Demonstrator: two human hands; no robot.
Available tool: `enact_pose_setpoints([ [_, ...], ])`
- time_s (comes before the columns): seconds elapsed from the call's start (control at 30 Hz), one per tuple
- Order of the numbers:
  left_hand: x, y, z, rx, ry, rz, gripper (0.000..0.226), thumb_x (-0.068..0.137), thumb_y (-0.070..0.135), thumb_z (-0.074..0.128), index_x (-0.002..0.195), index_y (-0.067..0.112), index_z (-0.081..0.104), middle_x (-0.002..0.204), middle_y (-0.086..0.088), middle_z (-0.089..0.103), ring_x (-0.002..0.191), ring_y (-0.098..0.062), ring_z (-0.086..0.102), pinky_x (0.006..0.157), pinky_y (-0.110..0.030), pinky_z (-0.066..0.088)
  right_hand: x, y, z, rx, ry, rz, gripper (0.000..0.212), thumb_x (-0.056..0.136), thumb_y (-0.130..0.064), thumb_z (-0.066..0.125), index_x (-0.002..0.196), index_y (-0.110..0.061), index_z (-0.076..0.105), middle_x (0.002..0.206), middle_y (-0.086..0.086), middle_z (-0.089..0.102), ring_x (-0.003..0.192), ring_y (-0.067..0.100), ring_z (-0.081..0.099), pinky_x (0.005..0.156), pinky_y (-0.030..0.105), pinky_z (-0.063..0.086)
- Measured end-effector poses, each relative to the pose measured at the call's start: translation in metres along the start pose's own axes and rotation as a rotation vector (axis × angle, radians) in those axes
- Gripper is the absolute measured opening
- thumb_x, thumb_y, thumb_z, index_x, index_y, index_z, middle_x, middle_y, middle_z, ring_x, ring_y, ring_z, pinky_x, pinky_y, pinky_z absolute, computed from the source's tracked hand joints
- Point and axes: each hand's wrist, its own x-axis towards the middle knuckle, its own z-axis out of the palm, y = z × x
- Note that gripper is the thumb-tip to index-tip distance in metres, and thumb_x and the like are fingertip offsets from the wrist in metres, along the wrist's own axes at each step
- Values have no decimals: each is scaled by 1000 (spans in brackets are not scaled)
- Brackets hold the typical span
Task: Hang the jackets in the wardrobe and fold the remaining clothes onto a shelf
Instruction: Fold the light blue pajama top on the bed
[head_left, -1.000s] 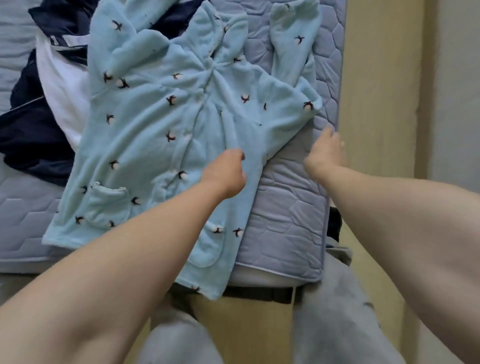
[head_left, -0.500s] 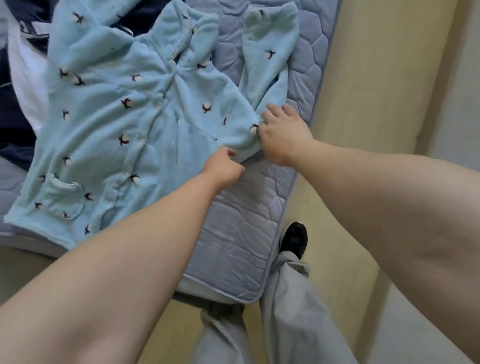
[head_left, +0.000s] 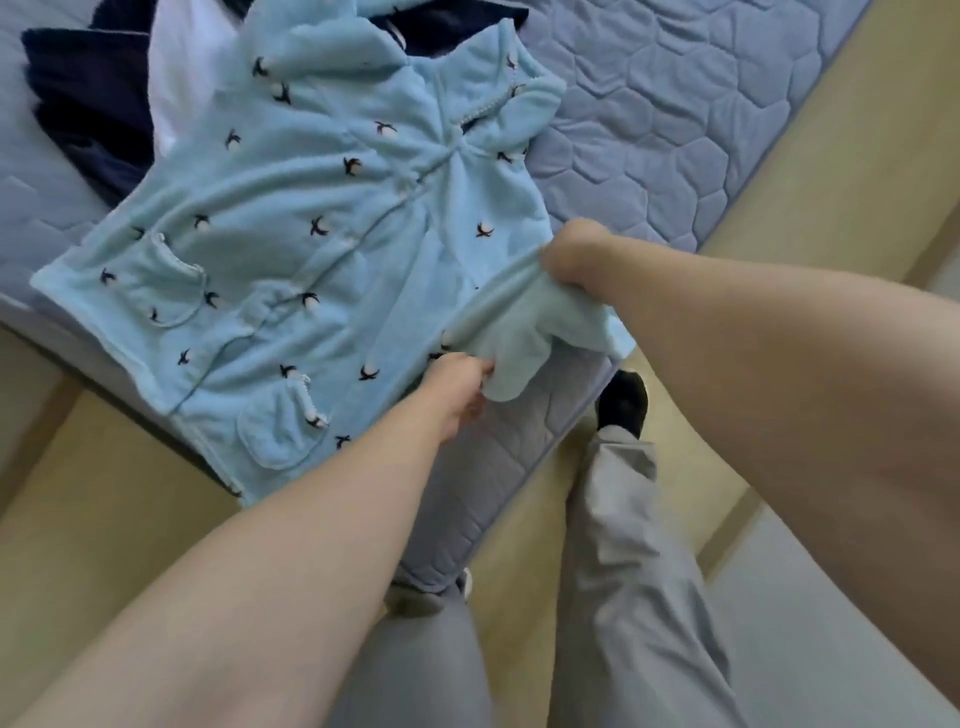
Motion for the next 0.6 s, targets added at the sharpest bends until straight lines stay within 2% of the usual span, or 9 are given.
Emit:
enact_pose_setpoints([
  [0.07, 16, -7, 1, -151, 13, -94, 14, 98, 30, 56, 96, 23, 67, 87, 0, 66, 72, -16, 57, 71, -30, 44, 17, 2, 8, 303, -146, 120, 39, 103, -29, 55, 134, -5, 56, 128, 14, 64, 119, 32, 60, 103, 41, 49],
  [0.13, 33, -8, 2, -390, -7, -197, 23, 97, 41, 54, 100, 25, 70, 97, -2, 72, 94, -21, 63, 95, -39, 48, 35, 9, 18, 619, -336, 256, 38, 98, -34, 65, 124, -7, 61, 106, 9, 75, 103, 26, 70, 94, 40, 56],
  [0.2, 48, -7, 7, -684, -25, -238, 34, 95, 49, 55, 104, 22, 73, 104, -7, 76, 104, -28, 67, 99, -45, 50, 54, 19, 24, 774, -463, 221, 40, 91, -22, 75, 128, -12, 62, 95, 2, 78, 93, 21, 74, 83, 36, 60],
  [0.3, 58, -8, 17, -1093, 9, -176, 34, 94, 41, 60, 116, 17, 71, 113, -12, 75, 95, -32, 74, 77, -44, 60, 66, 36, 32, 553, -467, 49, 88, 72, -9, 86, 146, -33, 46, 131, -7, 62, 118, 23, 61, 98, 42, 54],
  [0.4, 55, -3, 24, -1375, 120, -82, 29, 90, 24, 65, 117, 13, 68, 108, -10, 76, 88, -29, 76, 68, -36, 60, 65, 51, 31, 26, -462, -87, 101, 62, -25, 90, 146, -37, 35, 128, -7, 50, 119, 24, 50, 103, 44, 47],
  [0.43, 52, -2, 26, -1413, 137, -58, 28, 87, 20, 65, 114, 12, 68, 107, -10, 76, 87, -27, 75, 68, -34, 59, 62, 53, 28, -159, -459, -96, 96, 66, -29, 89, 146, -30, 37, 128, -3, 51, 119, 25, 50, 103, 42, 46],
  [0.5, 43, -1, 30, -1406, 117, -41, 29, 82, 15, 62, 111, 12, 68, 104, -9, 75, 88, -26, 73, 72, -32, 59, 57, 57, 27, -410, -478, -93, 65, 80, -27, 80, 137, -13, 52, 131, 9, 58, 120, 32, 56, 98, 36, 47],
  [0.53, 39, -1, 33, -1348, 103, -55, 30, 80, 12, 59, 109, 13, 68, 101, -8, 74, 86, -24, 72, 74, -31, 59, 54, 59, 25, -435, -524, -52, 53, 84, -24, 75, 132, -9, 58, 129, 12, 62, 118, 33, 59, 97, 36, 49],
  [0.6, 30, -1, 40, -1069, 144, -70, 36, 76, 4, 53, 108, 15, 66, 97, -6, 69, 76, -20, 70, 67, -27, 56, 45, 59, 19, -281, -667, 166, 47, 82, -19, 71, 127, -9, 61, 118, 14, 70, 108, 36, 66, 98, 45, 53],
])
